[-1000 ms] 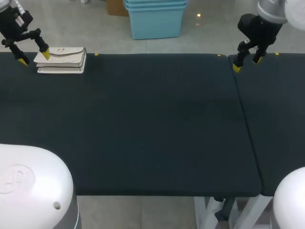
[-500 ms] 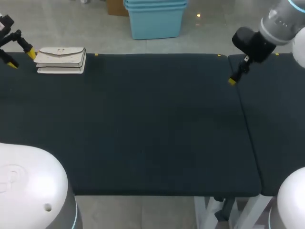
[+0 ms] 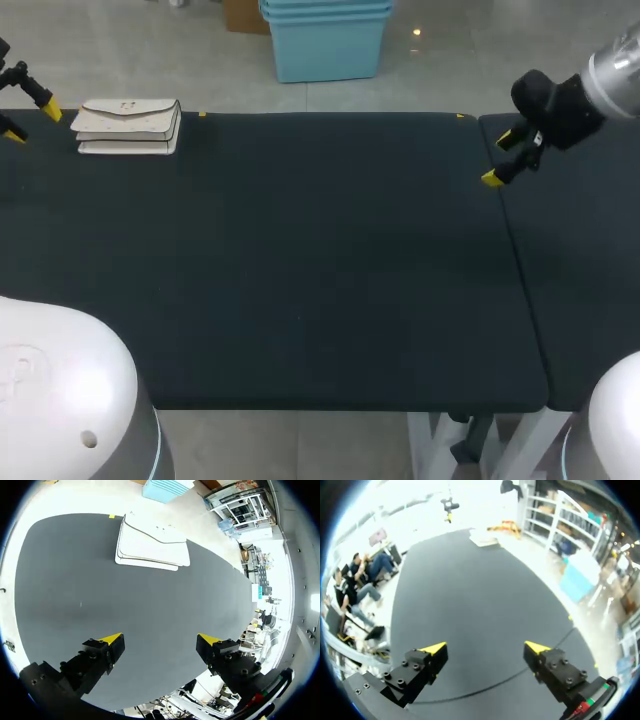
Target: Pick up the bag, open it, inspect its contents, close it, and place it on the opposite side
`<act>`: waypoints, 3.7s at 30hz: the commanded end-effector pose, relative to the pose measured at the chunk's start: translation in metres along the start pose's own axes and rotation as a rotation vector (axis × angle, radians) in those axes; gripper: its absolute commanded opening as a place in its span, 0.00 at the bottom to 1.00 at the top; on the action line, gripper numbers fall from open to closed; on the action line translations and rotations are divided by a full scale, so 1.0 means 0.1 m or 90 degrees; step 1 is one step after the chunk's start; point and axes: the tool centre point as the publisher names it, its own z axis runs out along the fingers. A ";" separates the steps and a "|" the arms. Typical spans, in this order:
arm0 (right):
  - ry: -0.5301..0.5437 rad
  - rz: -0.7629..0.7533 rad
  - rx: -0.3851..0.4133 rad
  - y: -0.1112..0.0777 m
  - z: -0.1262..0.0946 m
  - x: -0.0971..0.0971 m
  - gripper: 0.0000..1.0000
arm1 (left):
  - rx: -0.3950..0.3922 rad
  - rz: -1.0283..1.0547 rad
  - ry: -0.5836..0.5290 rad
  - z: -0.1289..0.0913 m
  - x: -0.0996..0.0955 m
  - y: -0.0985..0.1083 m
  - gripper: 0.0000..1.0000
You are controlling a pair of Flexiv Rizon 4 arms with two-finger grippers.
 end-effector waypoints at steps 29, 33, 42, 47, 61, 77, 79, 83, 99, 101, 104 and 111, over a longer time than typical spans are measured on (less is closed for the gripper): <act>0.040 -0.133 -0.049 0.09 0.83 0.27 1.00 | -0.045 -0.021 0.119 0.21 -0.87 -1.15 1.00; 0.041 -0.130 -0.056 0.08 0.86 0.22 1.00 | -0.053 -0.017 0.119 0.22 -0.92 -1.24 1.00; 0.064 -0.126 -0.020 0.08 0.95 0.15 1.00 | -0.070 -0.030 0.137 0.27 -1.02 -1.45 1.00; 0.064 -0.126 -0.020 0.08 0.95 0.15 1.00 | -0.084 -0.041 0.179 0.34 -1.05 -1.60 1.00; 0.064 -0.126 -0.020 0.08 0.95 0.15 1.00 | -0.123 -0.037 0.233 0.65 -0.87 -1.96 0.76; 0.064 -0.126 -0.020 0.08 0.95 0.15 1.00 | -0.171 -0.048 0.269 0.94 -0.80 -2.04 0.44; 0.064 -0.126 -0.020 0.08 0.95 0.15 1.00 | -0.180 -0.048 0.272 0.99 -0.78 -2.03 0.24; 0.064 -0.126 -0.020 0.08 0.95 0.15 1.00 | -0.196 -0.049 0.268 1.05 -0.75 -1.98 0.00; 0.064 -0.126 -0.020 0.08 0.95 0.15 1.00 | -0.226 -0.040 0.286 1.10 -0.48 -1.43 0.00; 0.064 -0.126 -0.020 0.08 0.95 0.15 1.00 | -0.208 -0.043 0.274 1.14 -0.40 -1.33 0.00; 0.064 -0.126 -0.020 0.08 0.95 0.15 1.00 | -0.169 -0.050 0.265 1.20 -0.29 -1.20 0.00; 0.064 -0.126 -0.020 0.08 0.95 0.15 1.00 | -0.039 -0.080 0.241 1.35 -0.02 -0.88 0.00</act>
